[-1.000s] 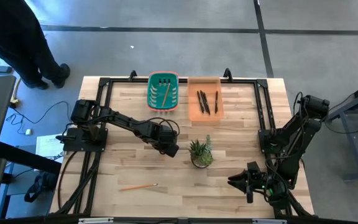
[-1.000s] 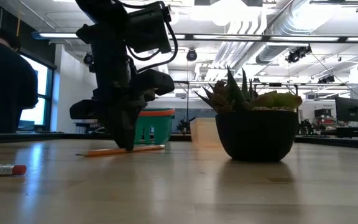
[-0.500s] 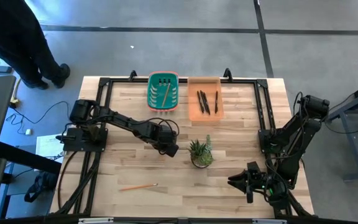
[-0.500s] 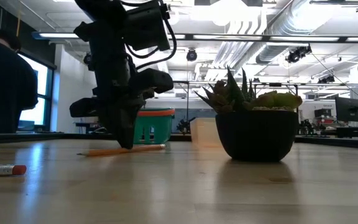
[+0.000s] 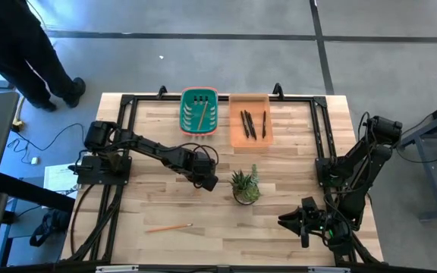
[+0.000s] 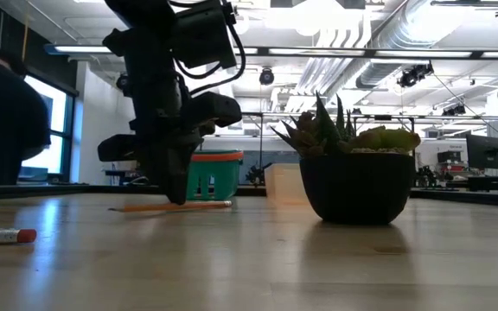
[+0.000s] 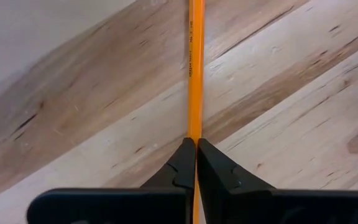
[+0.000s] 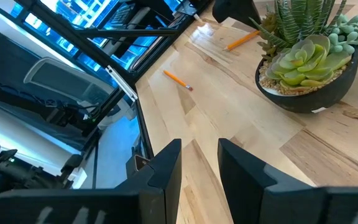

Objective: Sort pens & pencils
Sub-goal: Put the top pencil into the green bin

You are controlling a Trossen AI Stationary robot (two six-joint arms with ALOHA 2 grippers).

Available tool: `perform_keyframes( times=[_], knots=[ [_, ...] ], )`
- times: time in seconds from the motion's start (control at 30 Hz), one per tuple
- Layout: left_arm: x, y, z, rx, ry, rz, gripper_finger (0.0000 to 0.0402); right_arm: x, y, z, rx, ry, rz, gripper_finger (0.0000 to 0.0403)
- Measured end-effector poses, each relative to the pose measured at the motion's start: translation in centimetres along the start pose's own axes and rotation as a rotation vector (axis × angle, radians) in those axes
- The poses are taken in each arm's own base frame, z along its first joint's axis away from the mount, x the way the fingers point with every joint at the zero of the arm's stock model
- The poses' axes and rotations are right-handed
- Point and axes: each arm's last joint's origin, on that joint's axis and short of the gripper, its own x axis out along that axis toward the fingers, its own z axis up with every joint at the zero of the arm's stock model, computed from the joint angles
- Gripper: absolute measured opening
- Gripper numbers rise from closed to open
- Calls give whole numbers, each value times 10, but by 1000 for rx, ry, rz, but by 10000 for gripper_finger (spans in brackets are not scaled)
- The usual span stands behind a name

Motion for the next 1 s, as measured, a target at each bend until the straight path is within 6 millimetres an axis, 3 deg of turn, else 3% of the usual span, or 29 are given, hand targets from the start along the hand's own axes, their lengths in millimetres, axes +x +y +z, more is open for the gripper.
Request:
perform_keyframes(
  times=[1.0],
  knots=[
    [-3,2,-3,33,-16,48,0,0,0,0,-2,0,-1,96]
  ],
)
